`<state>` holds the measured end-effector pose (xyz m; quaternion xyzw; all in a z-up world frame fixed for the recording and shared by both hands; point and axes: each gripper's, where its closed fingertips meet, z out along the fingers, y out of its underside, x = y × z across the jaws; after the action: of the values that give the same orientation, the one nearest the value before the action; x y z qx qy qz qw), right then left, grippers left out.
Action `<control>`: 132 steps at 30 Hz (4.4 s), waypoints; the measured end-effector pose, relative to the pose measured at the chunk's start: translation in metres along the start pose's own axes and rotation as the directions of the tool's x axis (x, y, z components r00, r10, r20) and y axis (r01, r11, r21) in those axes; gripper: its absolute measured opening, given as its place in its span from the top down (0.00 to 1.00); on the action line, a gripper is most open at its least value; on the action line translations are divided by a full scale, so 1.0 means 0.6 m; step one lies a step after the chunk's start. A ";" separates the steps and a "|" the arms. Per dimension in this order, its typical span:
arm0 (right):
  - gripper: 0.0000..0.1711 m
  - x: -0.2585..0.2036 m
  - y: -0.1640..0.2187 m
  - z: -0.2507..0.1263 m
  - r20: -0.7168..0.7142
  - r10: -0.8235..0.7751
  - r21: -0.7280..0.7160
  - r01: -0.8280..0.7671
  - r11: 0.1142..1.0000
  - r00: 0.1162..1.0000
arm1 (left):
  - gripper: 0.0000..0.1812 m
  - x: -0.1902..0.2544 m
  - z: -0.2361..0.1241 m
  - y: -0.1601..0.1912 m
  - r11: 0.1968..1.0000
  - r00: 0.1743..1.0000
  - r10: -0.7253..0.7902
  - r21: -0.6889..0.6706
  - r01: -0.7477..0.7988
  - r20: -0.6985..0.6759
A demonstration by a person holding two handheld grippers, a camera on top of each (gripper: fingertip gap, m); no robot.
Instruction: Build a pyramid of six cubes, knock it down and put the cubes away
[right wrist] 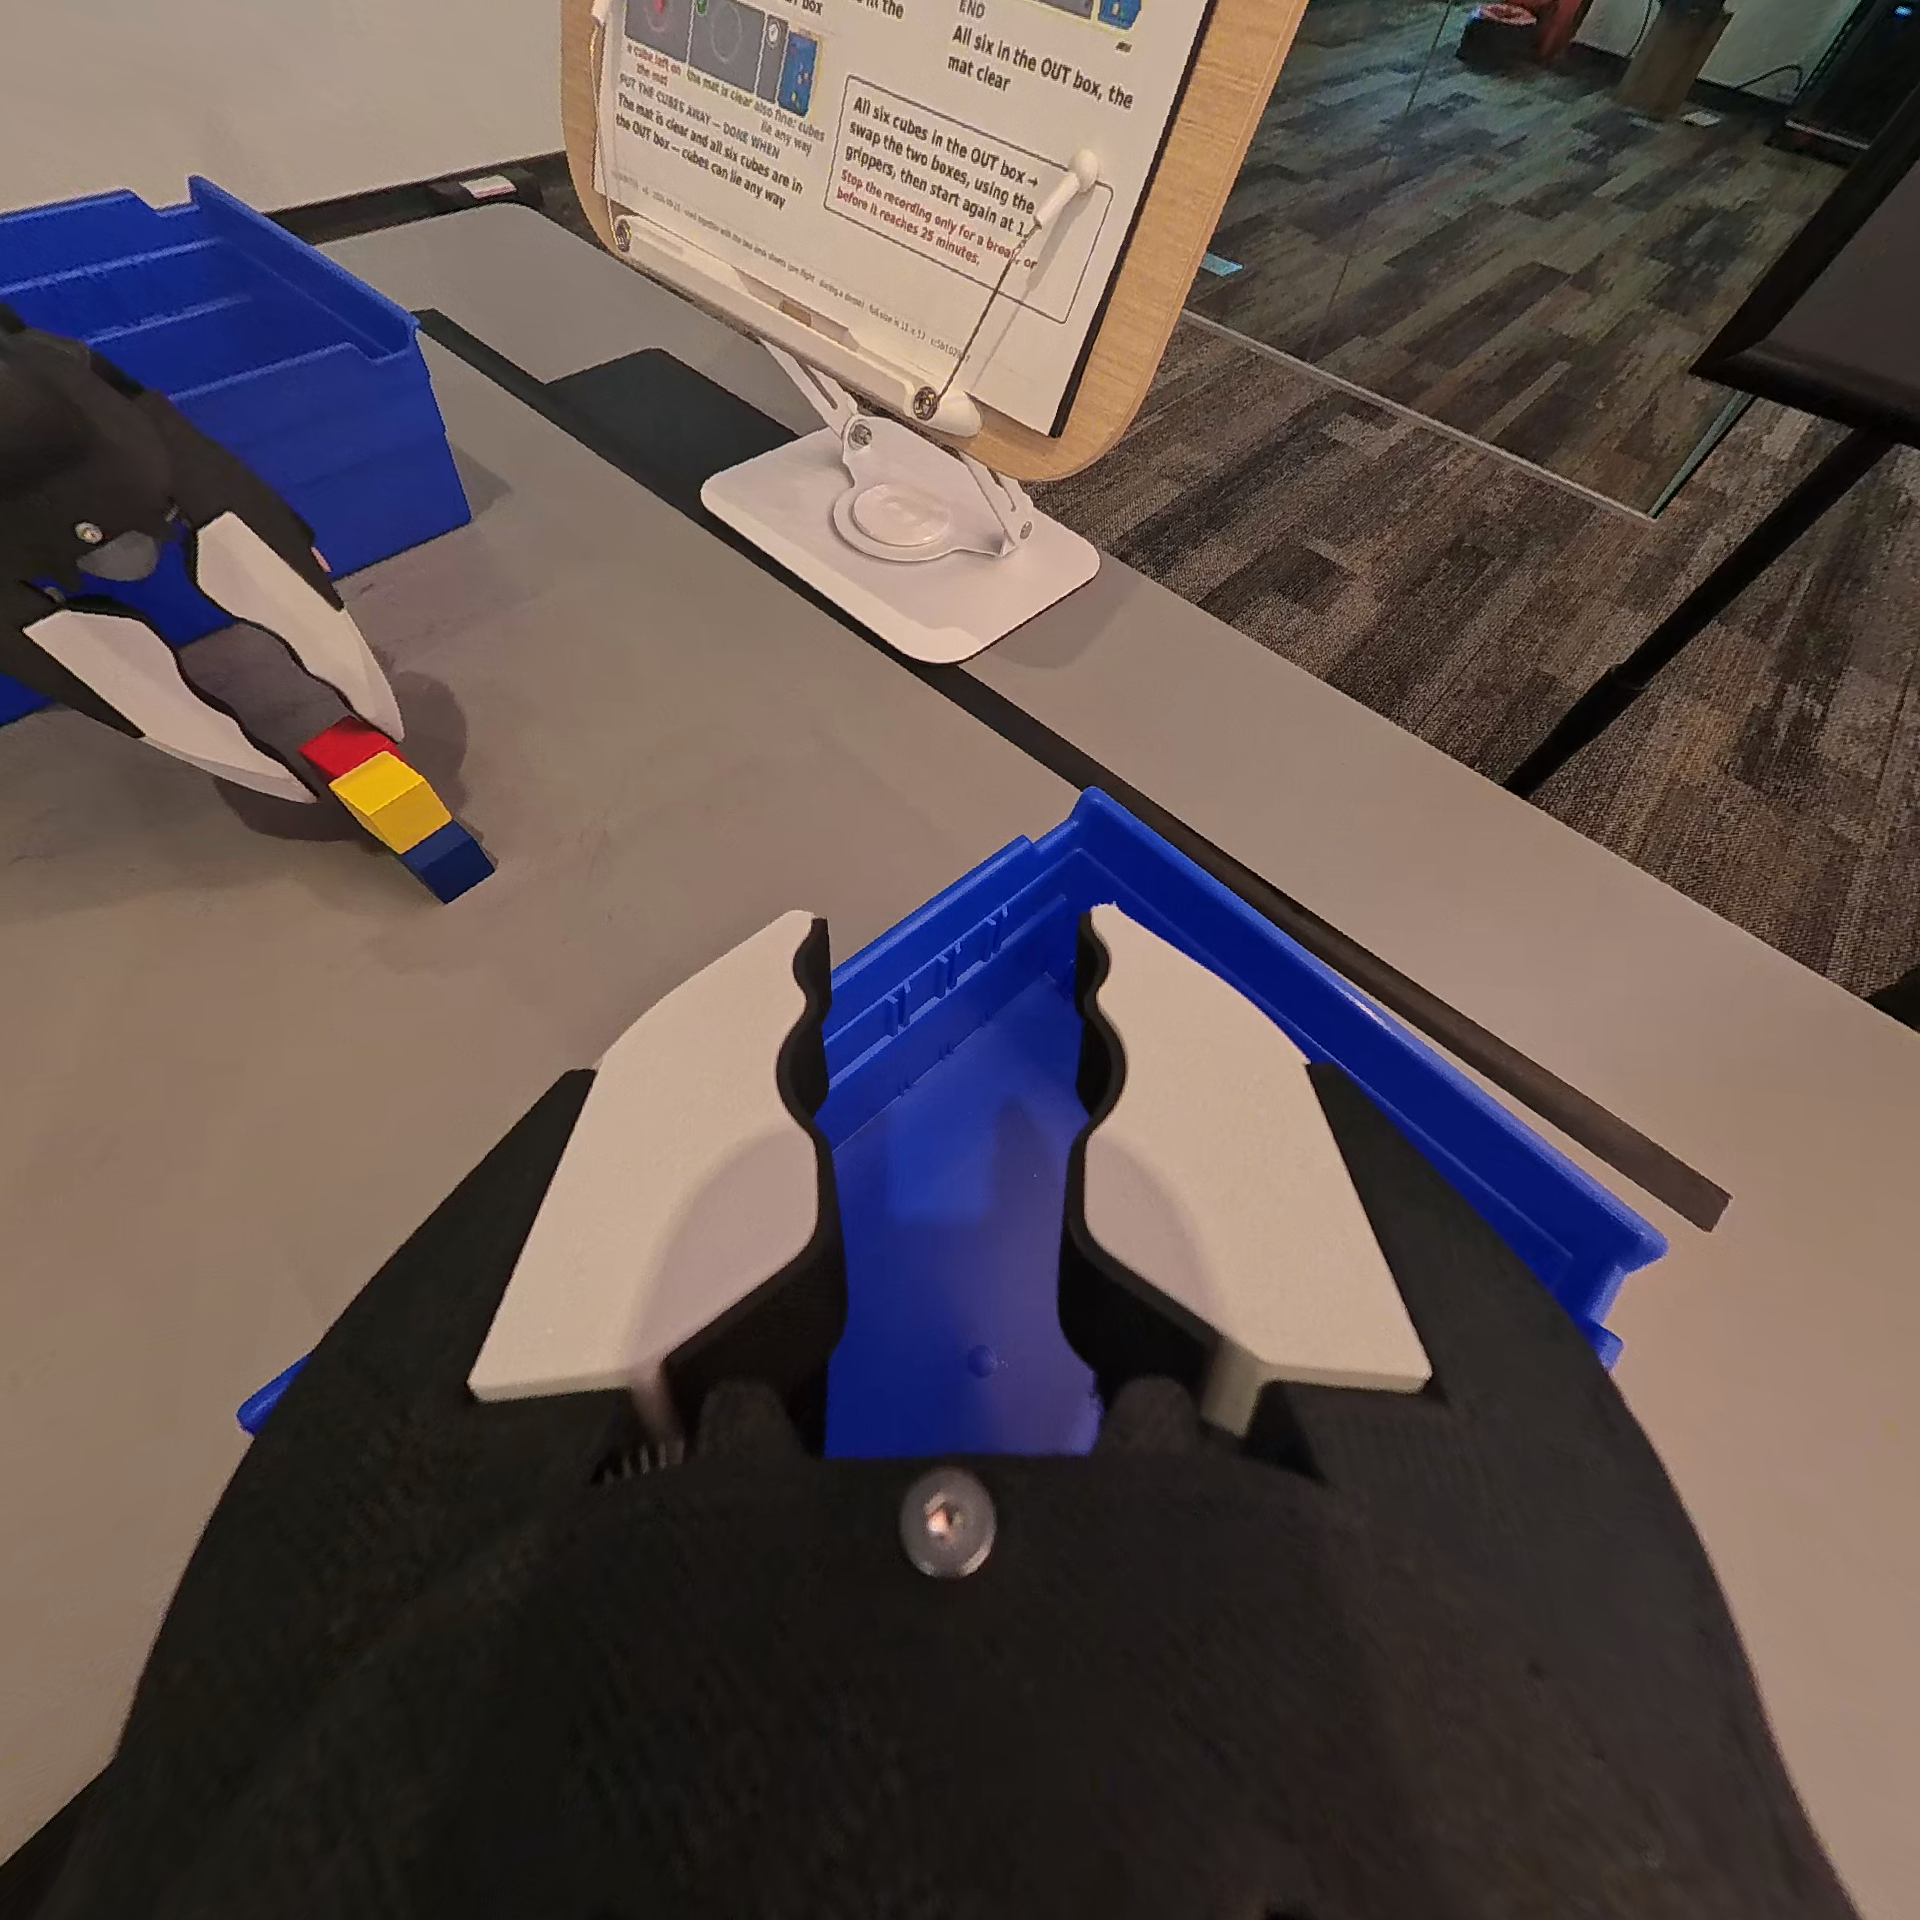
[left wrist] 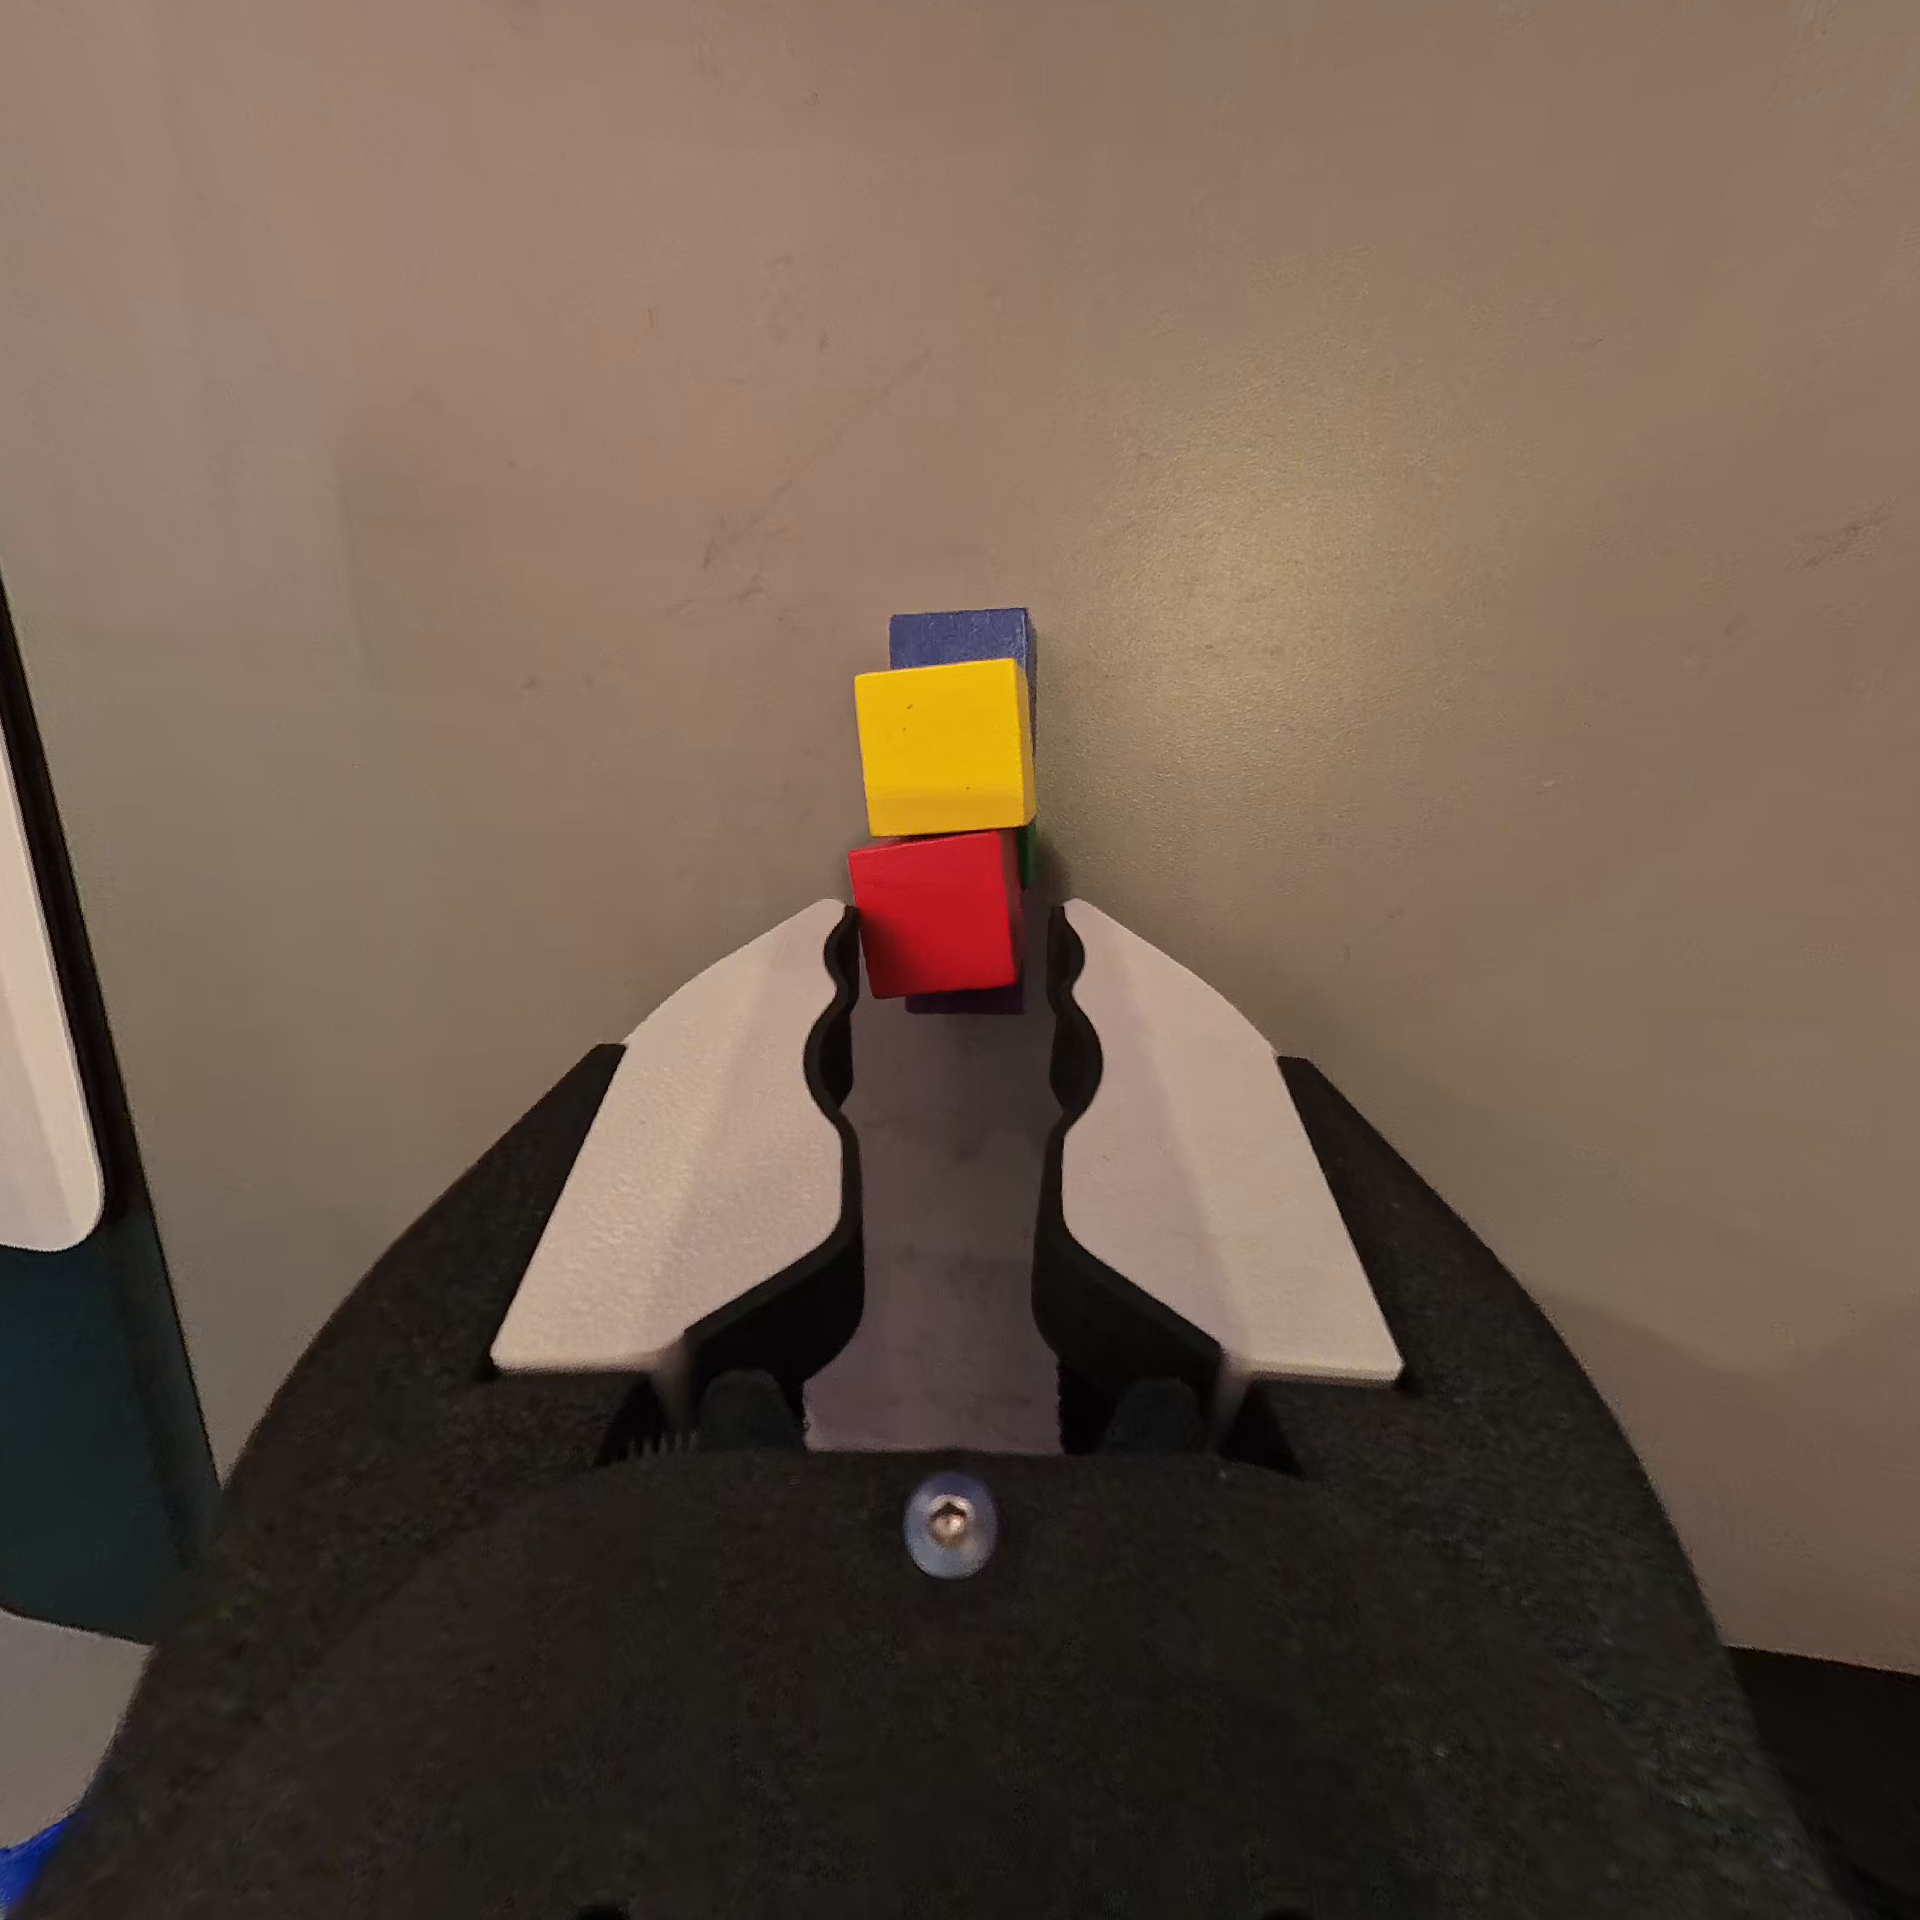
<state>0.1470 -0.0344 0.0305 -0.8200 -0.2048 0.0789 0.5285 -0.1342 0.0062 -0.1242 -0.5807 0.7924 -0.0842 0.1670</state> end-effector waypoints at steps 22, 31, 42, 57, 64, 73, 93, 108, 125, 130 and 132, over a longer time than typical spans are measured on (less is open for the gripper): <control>0.73 0.001 0.008 0.002 0.005 0.002 -0.014 -0.002 1.000 1.000 | 0.74 -0.006 -0.066 -0.024 0.985 0.998 -0.061 0.163 0.055 0.031; 0.73 0.002 -0.011 -0.006 0.002 0.026 0.051 -0.026 0.998 1.000 | 0.69 -0.115 -0.314 0.129 0.841 0.794 -0.483 0.447 0.304 0.370; 0.73 -0.038 -0.021 0.018 0.043 -0.027 0.018 0.026 0.999 0.999 | 0.72 -0.072 -0.172 0.318 0.729 0.706 -0.684 0.213 0.651 0.185; 0.73 -0.038 -0.004 0.027 0.038 -0.045 -0.039 0.047 0.998 0.998 | 0.84 -0.054 -0.077 0.357 0.744 0.733 -0.641 -0.051 0.667 0.228; 0.73 -0.025 -0.010 0.009 0.021 -0.030 -0.004 0.030 1.000 0.999 | 0.84 -0.082 -0.135 0.375 0.763 0.711 -0.595 -0.014 0.646 0.376; 0.73 -0.020 -0.017 -0.001 0.017 -0.022 0.026 0.021 0.999 1.000 | 0.84 -0.135 -0.323 0.274 0.866 0.552 -0.398 0.101 0.490 0.733; 0.73 -0.022 -0.026 -0.027 0.034 -0.018 0.073 0.016 0.997 0.999 | 0.85 -0.047 -0.139 -0.059 0.979 0.928 -0.192 0.125 0.159 0.319; 0.73 -0.016 -0.024 -0.033 0.038 -0.014 0.081 0.011 0.997 0.999 | 0.85 -0.012 -0.027 -0.034 0.998 0.998 -0.067 -0.023 0.066 -0.008; 0.73 -0.017 -0.013 -0.024 0.039 -0.024 0.042 0.022 0.999 0.999 | 0.71 -0.003 -0.022 -0.031 0.996 0.993 -0.084 -0.033 0.081 -0.083; 0.73 -0.018 -0.012 -0.021 0.039 -0.028 0.033 0.027 0.999 0.999 | 0.70 -0.036 -0.091 -0.082 0.972 0.993 -0.112 0.211 0.106 0.019; 0.73 -0.018 -0.013 -0.020 0.036 -0.033 0.035 0.032 0.999 0.999 | 0.71 -0.048 -0.158 -0.123 0.900 0.987 -0.140 0.426 0.094 0.079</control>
<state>0.1394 -0.0461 0.0416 -0.8059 -0.2265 0.0887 0.5398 -0.0950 0.0051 -0.0070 -0.5814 0.7090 -0.2314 0.3252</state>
